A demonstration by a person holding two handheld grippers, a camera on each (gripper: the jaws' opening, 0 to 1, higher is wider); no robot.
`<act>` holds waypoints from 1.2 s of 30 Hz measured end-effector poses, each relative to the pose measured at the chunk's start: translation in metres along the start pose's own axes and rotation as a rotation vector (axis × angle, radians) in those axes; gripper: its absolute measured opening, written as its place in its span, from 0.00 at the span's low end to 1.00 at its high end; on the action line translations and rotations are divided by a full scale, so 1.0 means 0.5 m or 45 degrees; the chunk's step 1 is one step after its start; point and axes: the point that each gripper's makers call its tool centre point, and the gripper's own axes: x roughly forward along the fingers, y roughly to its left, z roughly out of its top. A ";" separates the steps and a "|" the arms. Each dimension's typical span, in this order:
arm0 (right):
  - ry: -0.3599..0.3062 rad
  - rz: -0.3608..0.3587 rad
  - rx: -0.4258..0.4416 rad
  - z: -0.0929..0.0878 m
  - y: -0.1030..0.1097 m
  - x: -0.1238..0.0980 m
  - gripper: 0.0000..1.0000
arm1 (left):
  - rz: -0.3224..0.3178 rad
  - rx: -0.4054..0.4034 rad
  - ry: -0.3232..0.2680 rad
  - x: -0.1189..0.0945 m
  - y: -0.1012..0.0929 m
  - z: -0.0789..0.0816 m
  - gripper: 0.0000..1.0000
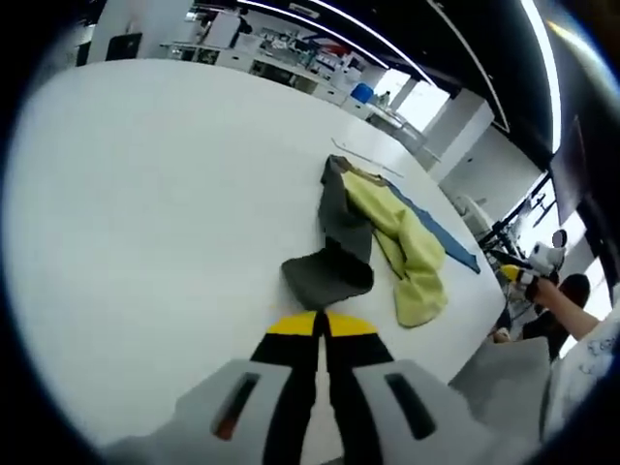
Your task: Fold the garment on the visible template until the final outline fits inside the template.
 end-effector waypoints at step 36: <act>-0.103 -0.341 0.119 -0.005 0.155 -0.117 0.93 | -0.091 -0.012 0.154 -0.007 0.201 0.143 0.00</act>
